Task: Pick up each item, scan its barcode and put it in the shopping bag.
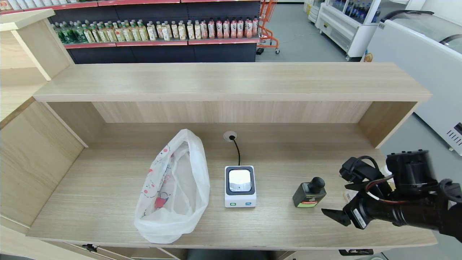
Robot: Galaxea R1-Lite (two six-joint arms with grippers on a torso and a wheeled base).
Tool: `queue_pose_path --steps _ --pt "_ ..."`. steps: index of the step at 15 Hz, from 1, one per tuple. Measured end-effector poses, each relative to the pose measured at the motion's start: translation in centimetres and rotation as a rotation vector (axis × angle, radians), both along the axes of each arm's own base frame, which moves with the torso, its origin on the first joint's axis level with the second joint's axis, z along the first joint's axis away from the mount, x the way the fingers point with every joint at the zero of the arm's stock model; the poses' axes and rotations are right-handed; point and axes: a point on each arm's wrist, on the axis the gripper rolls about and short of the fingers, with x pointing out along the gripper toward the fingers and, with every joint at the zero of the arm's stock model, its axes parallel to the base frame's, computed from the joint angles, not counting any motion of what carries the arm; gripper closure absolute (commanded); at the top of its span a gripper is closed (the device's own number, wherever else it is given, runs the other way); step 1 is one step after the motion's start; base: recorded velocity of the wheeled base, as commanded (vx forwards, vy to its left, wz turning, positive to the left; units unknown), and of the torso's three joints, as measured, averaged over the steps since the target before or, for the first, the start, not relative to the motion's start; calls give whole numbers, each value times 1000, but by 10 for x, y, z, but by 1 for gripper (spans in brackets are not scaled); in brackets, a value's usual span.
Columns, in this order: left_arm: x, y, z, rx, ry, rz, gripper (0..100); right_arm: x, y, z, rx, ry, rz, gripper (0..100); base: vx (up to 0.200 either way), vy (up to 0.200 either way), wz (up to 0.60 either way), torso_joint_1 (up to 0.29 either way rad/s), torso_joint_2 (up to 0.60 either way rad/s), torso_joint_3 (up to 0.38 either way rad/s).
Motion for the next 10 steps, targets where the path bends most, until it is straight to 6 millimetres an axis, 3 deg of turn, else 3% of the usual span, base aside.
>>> queue_pose_path --steps 10 --pt "0 0 0 0 0 0 0 57 38 -28 30 -17 143 0 0 0 0 0 0 0"
